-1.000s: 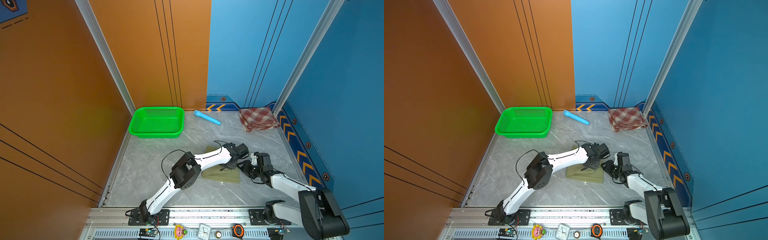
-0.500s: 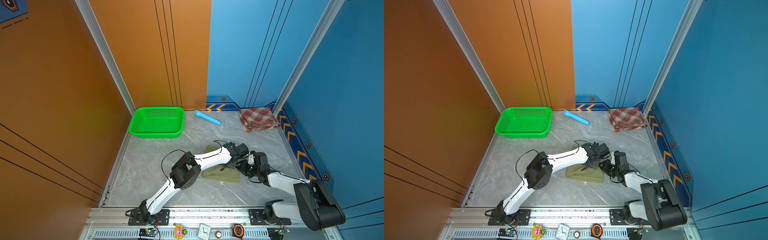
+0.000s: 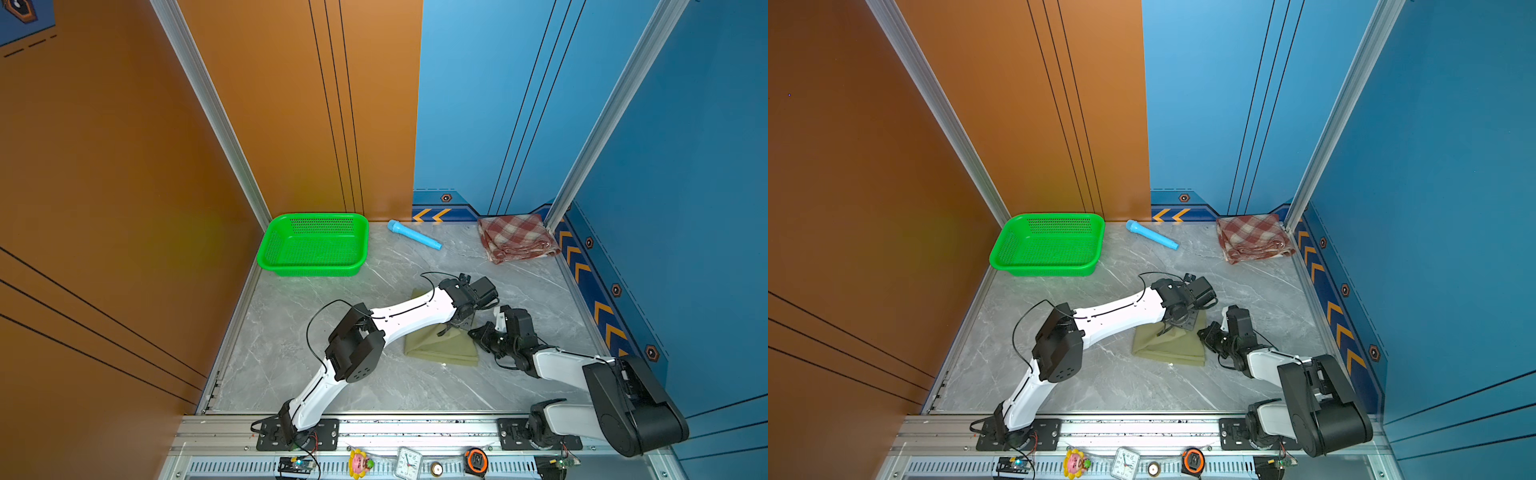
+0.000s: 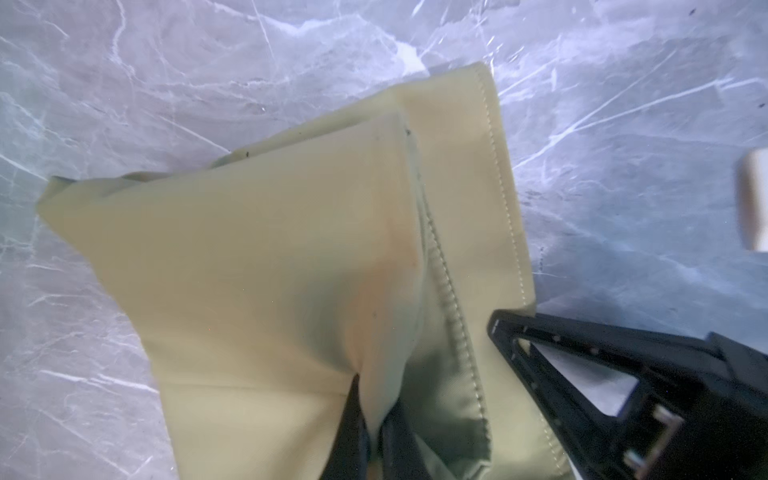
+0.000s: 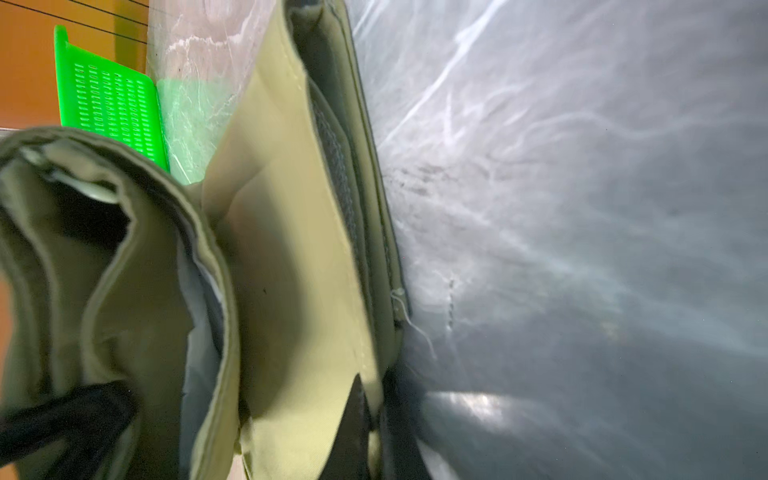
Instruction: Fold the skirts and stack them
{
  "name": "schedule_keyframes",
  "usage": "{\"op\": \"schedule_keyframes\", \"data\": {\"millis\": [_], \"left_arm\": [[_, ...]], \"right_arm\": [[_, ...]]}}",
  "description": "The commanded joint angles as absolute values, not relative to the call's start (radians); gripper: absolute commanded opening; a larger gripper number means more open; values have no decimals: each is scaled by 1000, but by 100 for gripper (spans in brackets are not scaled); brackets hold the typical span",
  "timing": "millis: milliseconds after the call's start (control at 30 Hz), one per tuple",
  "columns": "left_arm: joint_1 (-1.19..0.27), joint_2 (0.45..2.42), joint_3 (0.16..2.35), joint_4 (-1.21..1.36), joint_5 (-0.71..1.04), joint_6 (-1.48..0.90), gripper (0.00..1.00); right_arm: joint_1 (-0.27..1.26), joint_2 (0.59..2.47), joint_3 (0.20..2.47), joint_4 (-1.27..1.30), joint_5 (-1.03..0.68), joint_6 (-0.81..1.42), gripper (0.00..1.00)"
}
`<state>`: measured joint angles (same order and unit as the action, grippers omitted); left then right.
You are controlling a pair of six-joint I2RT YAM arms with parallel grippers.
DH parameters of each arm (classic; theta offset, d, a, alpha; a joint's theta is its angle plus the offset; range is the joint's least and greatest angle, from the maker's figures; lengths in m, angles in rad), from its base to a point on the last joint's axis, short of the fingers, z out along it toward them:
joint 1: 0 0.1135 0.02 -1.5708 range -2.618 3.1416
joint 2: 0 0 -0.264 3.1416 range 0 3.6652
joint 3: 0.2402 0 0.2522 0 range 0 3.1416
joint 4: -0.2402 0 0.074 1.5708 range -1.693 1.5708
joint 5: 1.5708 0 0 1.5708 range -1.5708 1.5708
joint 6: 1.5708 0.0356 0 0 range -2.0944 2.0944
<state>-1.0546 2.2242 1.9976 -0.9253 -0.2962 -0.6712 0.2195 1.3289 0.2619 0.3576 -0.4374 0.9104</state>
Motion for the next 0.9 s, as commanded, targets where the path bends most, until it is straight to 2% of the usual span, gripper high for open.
{"op": "schedule_keyframes", "data": {"millis": [0,567,633,733,833,867], "left_arm": [[-1070,2184,1993,-942,-317,-657,0],[-1108,2226,2102,-941,-262,-681,0],[-1104,2229,2090,-941,-257,-684,0],[-1096,2239,2078,-940,-258,-684,0],[-1089,2250,2075,-939,-255,-682,0],[-1087,2253,2078,-938,-253,-680,0]], "right_arm": [[234,1344,235,332,-387,938,6],[277,1408,233,429,-365,994,6],[277,1405,231,427,-365,994,13],[263,1370,230,369,-356,977,38],[234,1305,225,279,-343,943,51],[222,1276,225,240,-337,928,52]]}}
